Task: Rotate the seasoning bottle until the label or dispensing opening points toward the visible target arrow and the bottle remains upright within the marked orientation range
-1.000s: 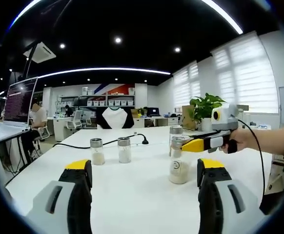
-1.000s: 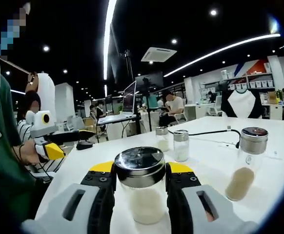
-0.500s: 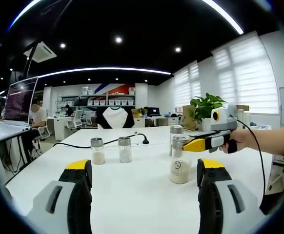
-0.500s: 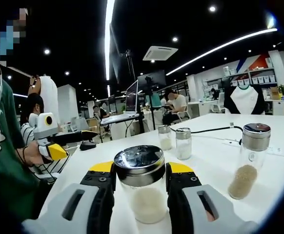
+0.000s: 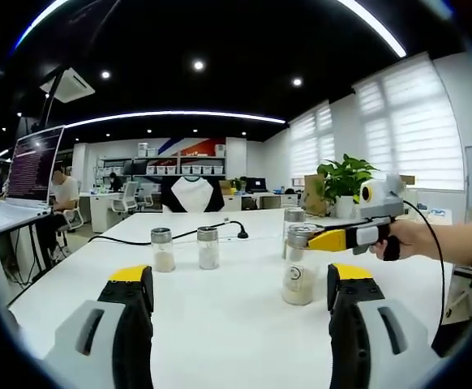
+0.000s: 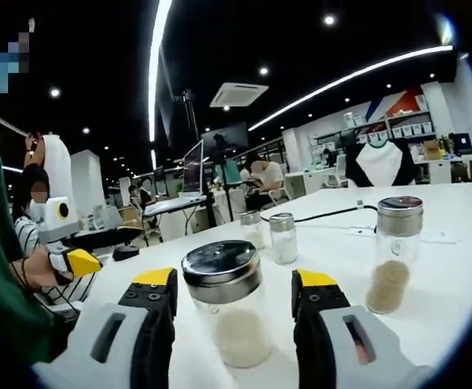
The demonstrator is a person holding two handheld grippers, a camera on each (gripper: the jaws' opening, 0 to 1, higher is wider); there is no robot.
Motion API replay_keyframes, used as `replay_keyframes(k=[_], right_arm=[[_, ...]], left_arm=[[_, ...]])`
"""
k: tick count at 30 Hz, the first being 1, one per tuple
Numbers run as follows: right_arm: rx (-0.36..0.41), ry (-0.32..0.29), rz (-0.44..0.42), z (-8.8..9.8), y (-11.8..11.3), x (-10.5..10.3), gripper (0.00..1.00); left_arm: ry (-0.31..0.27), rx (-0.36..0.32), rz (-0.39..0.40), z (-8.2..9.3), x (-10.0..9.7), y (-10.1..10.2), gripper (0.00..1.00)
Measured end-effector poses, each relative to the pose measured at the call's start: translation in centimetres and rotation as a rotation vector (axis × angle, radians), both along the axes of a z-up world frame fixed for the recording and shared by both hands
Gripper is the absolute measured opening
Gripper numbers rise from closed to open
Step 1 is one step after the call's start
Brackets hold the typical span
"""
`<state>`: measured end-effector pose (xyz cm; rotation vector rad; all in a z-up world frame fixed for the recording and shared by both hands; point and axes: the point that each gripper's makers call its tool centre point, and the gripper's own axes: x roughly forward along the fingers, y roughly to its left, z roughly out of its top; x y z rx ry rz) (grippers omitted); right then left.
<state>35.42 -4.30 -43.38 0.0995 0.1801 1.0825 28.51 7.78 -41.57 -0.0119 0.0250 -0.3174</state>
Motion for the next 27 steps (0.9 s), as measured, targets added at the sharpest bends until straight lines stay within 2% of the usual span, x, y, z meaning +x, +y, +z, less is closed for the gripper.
replay_keyframes(k=[4,6,8,10,11,13,15,20,22,27], right_arm=[[0.008,0.024,-0.052,-0.3,-0.2,-0.4,0.58],[-0.010,0.004,-0.088,-0.6,-0.3,-0.5,0.60],[0.006,-0.030,-0.172,-0.2,-0.8,0.1,0.61],[0.016,-0.031,-0.187,0.0,-0.6,0.0,0.63],[-0.004,-0.057,-0.242,0.2,-0.9,0.4,0.64],[-0.011,-0.084,-0.260,0.5,-0.8,0.3,0.65],[0.014,-0.079,-0.288,0.9,-0.5,0.3,0.66],[0.019,-0.082,-0.344,0.6,0.0,0.1,0.66],[0.034,-0.063,-0.352,0.3,0.3,0.2,0.66],[-0.026,-0.080,-0.409,-0.4,0.5,0.6,0.65]], left_arm=[[-0.005,0.001,0.001,0.1,-0.1,0.0,0.93],[-0.005,-0.002,0.000,0.1,-0.1,-0.1,0.93],[-0.005,0.001,0.000,0.1,-0.1,-0.1,0.93],[-0.004,0.001,-0.002,0.0,-0.1,-0.1,0.93],[-0.003,0.001,-0.004,0.0,-0.1,-0.2,0.93],[-0.004,0.003,-0.005,0.1,-0.2,-0.2,0.93],[-0.003,0.002,-0.009,0.0,-0.2,-0.3,0.93],[-0.010,0.017,-0.018,0.2,-0.2,-0.6,0.93],[-0.011,0.014,-0.020,0.2,-0.2,-0.6,0.93],[-0.015,0.011,-0.021,0.2,-0.3,-0.6,0.93]])
